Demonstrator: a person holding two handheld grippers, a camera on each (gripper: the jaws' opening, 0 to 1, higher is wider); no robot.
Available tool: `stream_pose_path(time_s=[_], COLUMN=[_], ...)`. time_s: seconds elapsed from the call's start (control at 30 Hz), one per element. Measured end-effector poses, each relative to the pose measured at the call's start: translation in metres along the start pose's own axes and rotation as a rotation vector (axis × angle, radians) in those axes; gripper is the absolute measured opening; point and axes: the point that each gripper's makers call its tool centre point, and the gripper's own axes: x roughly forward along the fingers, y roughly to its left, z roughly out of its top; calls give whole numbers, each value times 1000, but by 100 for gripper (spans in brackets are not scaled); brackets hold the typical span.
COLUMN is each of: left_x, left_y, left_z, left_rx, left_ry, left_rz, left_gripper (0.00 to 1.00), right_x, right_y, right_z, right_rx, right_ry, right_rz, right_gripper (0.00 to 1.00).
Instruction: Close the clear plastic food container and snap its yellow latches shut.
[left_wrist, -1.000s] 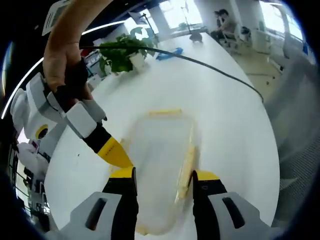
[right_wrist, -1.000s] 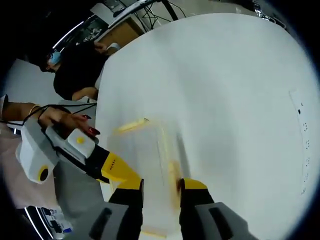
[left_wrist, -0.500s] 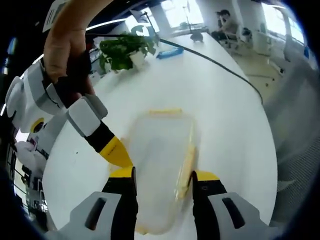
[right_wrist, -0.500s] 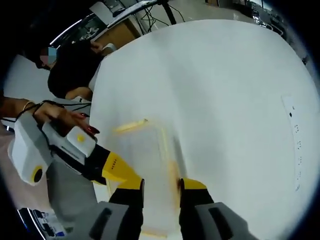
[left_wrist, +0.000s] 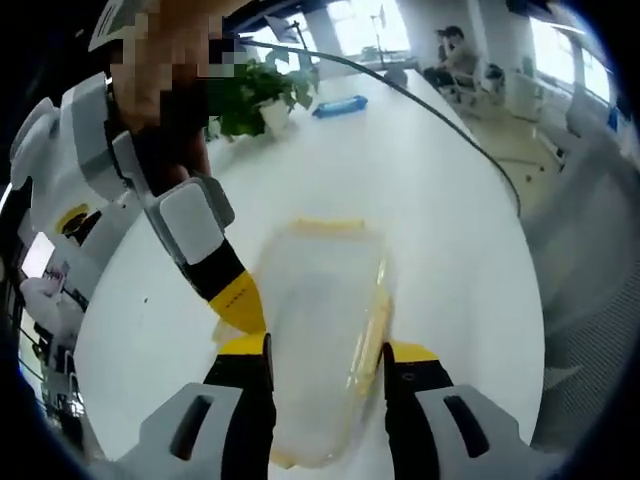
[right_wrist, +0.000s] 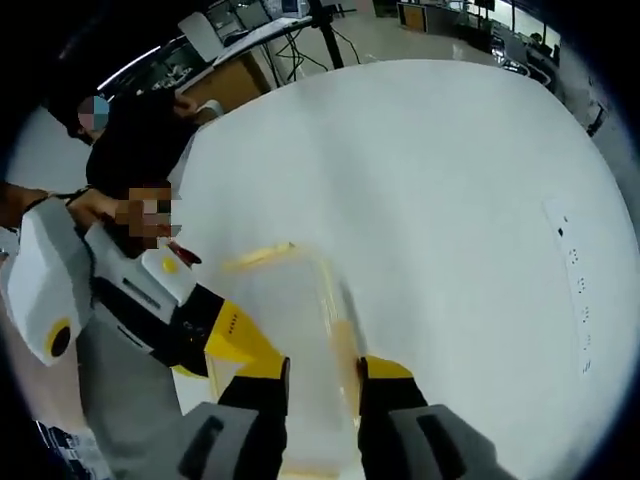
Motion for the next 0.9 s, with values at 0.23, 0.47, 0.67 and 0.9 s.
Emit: stream_pose_path(time_s=[0.23,0.47,0.67,0.9], left_x=[-4,-3,-6,-6], left_y=[2,1,4,2], left_z=[3,5,10,9], left_rx=[-46,-63,-214,-194], left_ry=[-8,-9,-64,-71], left_rz=[-55,-45,-63,-24], left_gripper=[39,40,41,42], right_x=[-2,-5,-7,-11], right_y=[3,5,4,-1], right_z=[3,2,1,1], right_rx=[-19,-32,-29,20], right_ry=[16,11,-22,-117], right_rz=[-96,-189,-224,-299], right_gripper=[24,23,23,26])
